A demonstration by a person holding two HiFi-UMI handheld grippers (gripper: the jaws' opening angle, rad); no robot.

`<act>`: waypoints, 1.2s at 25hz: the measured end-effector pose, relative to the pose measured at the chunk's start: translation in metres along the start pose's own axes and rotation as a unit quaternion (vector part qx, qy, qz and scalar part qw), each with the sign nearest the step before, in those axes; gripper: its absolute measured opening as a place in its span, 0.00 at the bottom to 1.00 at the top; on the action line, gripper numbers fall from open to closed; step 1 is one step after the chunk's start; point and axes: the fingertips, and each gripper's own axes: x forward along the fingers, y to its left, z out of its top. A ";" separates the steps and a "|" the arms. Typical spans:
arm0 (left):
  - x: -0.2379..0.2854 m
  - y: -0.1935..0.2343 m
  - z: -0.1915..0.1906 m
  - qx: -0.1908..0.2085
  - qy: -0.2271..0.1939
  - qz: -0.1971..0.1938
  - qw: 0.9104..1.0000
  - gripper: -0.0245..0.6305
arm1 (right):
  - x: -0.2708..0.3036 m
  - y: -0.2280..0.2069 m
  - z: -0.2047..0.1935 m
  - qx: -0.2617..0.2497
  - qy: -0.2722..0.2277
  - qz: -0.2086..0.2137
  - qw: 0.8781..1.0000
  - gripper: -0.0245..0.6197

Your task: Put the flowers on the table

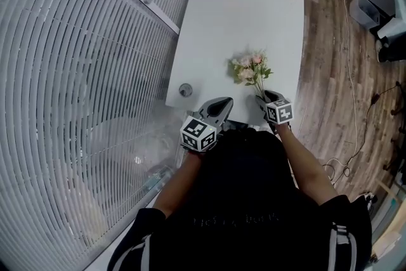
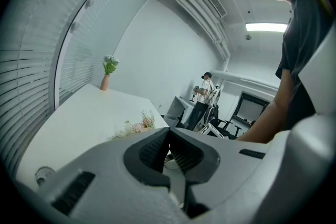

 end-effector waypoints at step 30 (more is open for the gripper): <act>-0.013 -0.031 0.003 0.015 -0.029 -0.009 0.999 0.07 | -0.136 0.068 0.077 -0.088 -0.244 0.020 0.965 0.09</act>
